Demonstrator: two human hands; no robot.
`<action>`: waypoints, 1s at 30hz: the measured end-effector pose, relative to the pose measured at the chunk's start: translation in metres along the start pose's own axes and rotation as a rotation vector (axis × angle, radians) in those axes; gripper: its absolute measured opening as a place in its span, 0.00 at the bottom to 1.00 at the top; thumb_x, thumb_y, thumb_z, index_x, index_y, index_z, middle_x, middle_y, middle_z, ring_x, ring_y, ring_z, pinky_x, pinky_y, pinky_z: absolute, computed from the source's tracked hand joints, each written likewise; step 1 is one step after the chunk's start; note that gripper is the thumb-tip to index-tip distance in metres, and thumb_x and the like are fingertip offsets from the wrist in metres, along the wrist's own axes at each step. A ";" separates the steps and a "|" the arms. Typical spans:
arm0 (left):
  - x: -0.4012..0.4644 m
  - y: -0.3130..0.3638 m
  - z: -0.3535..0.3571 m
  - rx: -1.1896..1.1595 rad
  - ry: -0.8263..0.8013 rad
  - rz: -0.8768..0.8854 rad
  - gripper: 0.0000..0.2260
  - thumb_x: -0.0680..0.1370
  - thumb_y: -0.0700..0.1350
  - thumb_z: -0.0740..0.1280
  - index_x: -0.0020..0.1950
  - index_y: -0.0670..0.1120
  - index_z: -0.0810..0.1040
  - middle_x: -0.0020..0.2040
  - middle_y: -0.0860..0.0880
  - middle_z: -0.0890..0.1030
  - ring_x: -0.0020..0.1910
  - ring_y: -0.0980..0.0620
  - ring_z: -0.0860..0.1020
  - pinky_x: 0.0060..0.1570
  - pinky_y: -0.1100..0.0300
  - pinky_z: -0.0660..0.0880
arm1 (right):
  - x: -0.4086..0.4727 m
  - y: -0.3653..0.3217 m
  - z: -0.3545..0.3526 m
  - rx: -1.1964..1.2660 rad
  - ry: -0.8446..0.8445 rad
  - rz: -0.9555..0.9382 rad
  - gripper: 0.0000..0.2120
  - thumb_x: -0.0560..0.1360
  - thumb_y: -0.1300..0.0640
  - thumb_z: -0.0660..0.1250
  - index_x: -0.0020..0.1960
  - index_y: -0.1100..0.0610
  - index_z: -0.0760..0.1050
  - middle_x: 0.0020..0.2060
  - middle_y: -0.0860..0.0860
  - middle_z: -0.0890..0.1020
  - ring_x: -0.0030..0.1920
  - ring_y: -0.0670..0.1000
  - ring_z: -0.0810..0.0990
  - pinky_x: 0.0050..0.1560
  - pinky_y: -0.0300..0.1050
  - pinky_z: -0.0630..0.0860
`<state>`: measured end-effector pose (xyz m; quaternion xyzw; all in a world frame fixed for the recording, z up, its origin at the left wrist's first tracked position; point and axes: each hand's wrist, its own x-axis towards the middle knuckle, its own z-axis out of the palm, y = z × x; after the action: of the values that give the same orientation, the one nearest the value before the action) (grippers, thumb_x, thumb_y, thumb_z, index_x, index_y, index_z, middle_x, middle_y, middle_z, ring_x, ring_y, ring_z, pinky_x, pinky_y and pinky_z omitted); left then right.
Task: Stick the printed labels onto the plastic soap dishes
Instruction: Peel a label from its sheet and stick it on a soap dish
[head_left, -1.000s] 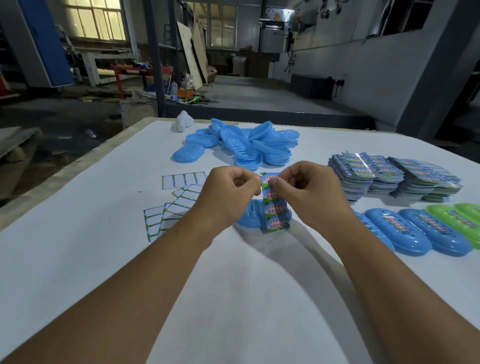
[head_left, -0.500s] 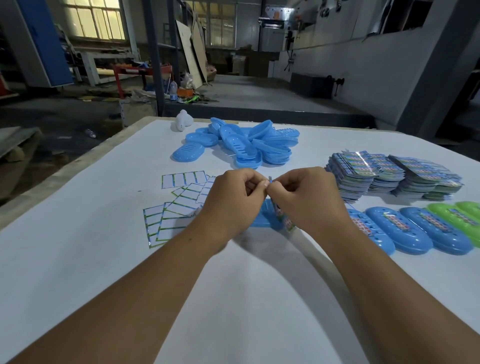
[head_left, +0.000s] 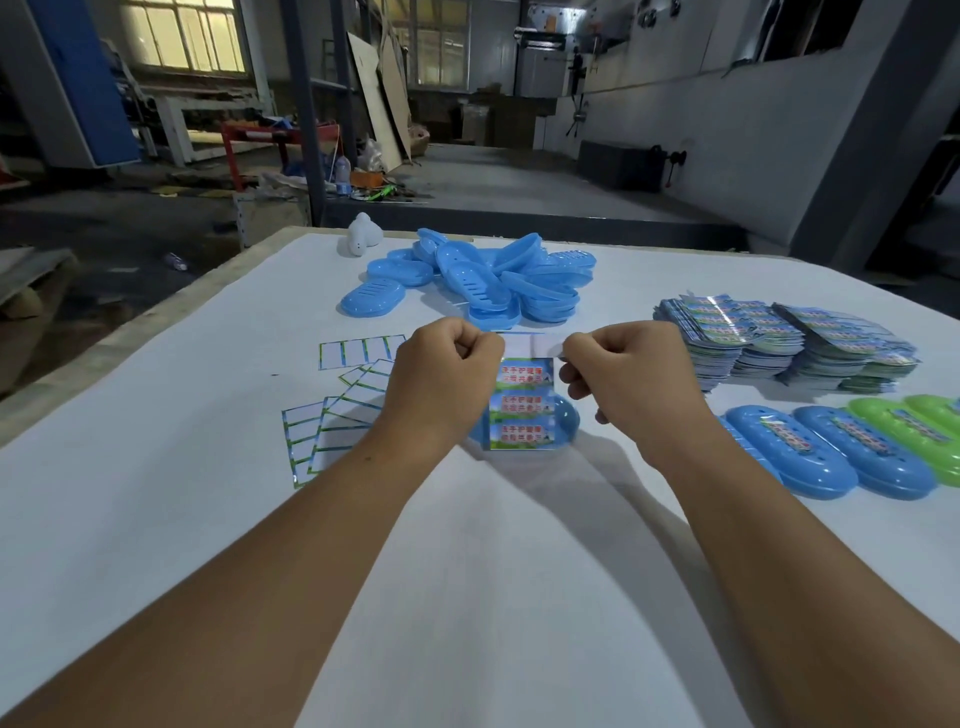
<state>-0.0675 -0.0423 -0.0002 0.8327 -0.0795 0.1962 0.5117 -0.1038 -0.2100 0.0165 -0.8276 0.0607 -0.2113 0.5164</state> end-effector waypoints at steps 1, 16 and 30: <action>0.001 0.000 -0.001 0.015 0.010 -0.021 0.10 0.75 0.48 0.64 0.36 0.46 0.76 0.29 0.56 0.76 0.32 0.60 0.74 0.32 0.59 0.71 | 0.000 0.001 0.000 0.021 0.002 0.015 0.12 0.71 0.57 0.67 0.32 0.62 0.81 0.28 0.51 0.83 0.27 0.46 0.77 0.23 0.38 0.70; 0.030 -0.031 -0.044 0.846 -0.053 -0.207 0.14 0.82 0.50 0.53 0.58 0.44 0.73 0.58 0.42 0.79 0.55 0.43 0.74 0.47 0.52 0.66 | 0.003 0.007 0.008 -0.133 0.049 0.031 0.18 0.66 0.49 0.63 0.35 0.64 0.81 0.27 0.51 0.83 0.27 0.48 0.75 0.32 0.46 0.74; -0.010 0.013 -0.004 -0.205 -0.238 -0.033 0.07 0.75 0.52 0.71 0.41 0.52 0.85 0.33 0.48 0.82 0.29 0.56 0.74 0.29 0.64 0.70 | -0.002 -0.008 0.017 -0.330 0.123 -0.217 0.16 0.69 0.48 0.67 0.29 0.58 0.73 0.23 0.49 0.76 0.28 0.51 0.73 0.32 0.46 0.72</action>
<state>-0.0816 -0.0460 0.0082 0.7946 -0.1454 0.0782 0.5843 -0.0996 -0.1920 0.0162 -0.8883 0.0363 -0.3031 0.3431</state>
